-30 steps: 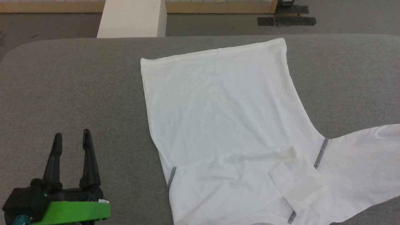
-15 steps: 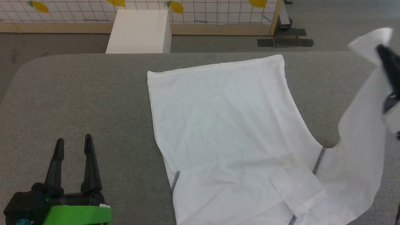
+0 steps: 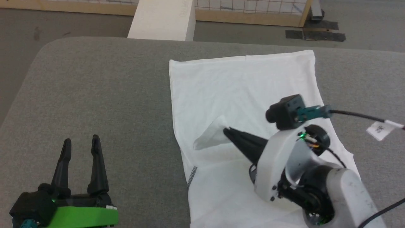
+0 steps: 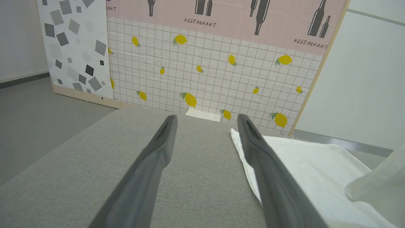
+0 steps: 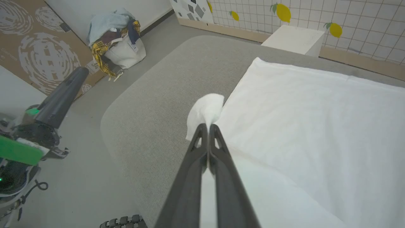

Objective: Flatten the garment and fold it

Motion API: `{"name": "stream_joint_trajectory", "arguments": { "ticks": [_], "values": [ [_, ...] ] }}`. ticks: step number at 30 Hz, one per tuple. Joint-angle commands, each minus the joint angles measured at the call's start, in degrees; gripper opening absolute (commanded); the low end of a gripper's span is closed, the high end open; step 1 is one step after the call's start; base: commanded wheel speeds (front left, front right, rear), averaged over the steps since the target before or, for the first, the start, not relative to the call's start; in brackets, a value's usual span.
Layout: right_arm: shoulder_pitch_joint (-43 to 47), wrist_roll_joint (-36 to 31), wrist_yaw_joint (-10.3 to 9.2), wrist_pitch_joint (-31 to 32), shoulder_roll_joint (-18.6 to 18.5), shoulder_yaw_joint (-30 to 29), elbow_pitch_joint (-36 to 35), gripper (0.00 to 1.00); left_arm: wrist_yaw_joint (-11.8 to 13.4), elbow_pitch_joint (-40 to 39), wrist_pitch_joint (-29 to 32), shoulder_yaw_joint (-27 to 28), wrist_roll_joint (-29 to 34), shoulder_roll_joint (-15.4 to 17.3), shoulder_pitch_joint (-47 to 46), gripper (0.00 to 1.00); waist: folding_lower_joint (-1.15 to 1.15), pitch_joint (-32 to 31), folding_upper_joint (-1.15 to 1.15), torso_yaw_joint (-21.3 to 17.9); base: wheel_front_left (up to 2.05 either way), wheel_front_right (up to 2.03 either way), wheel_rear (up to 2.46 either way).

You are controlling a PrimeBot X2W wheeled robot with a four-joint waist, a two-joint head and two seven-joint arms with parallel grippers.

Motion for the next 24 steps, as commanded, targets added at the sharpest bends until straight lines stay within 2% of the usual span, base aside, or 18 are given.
{"name": "stream_joint_trajectory", "arguments": {
  "ticks": [1, 11, 15, 16, 17, 21, 24],
  "values": [
    [0.76, -0.76, -0.08, -1.52, 0.08, 1.7, 1.95, 0.0, -0.21, 0.3, -0.46, -0.22, -0.47, -0.1, -1.21, 1.0, 0.0, 1.42, 0.0, 2.26, 0.0, 0.0, 0.0],
    [-1.82, -5.6, -0.08, -13.92, 0.11, 11.09, 25.6, 0.0, -0.7, 2.5, -1.06, -1.28, -0.85, -0.33, -2.59, 1.0, 0.0, 1.97, 0.0, 5.86, 0.0, 0.0, 0.0],
    [-4.12, -4.61, -0.08, -18.28, 0.11, 13.24, 33.24, 0.0, -0.71, 3.09, -1.02, -1.86, -0.81, -0.43, -3.0, 1.0, 0.0, 1.52, 0.0, 6.04, 0.0, 0.0, 0.0],
    [-4.89, -3.78, -0.08, -19.34, 0.11, 13.82, 34.23, 0.59, -0.69, 3.18, -1.0, -1.94, -0.8, -0.42, -3.03, 1.0, 0.0, 1.28, 0.0, 5.89, 0.0, 0.0, 0.0],
    [-5.55, -2.9, -0.08, -20.1, 0.11, 14.16, 34.66, 1.0, -0.68, 3.21, -0.97, -1.96, -0.8, -0.37, -3.0, 1.0, 0.0, 1.14, 0.0, 5.68, 0.0, 0.0, 0.0],
    [-8.78, 0.74, -0.08, -21.18, 0.11, 14.17, 33.79, 1.0, -0.64, 2.9, -0.63, -2.02, -0.76, 0.04, -2.82, 1.0, 0.0, 0.54, 0.0, 4.03, 0.0, 0.0, 0.0],
    [-10.43, 0.4, -0.08, -21.64, 0.1, 9.82, 30.27, 1.0, -0.14, 2.28, -0.19, -1.8, -0.83, 0.1, -2.68, 1.0, 0.0, 0.0, 0.0, 2.32, 0.0, 0.0, 0.0]
  ]
}}
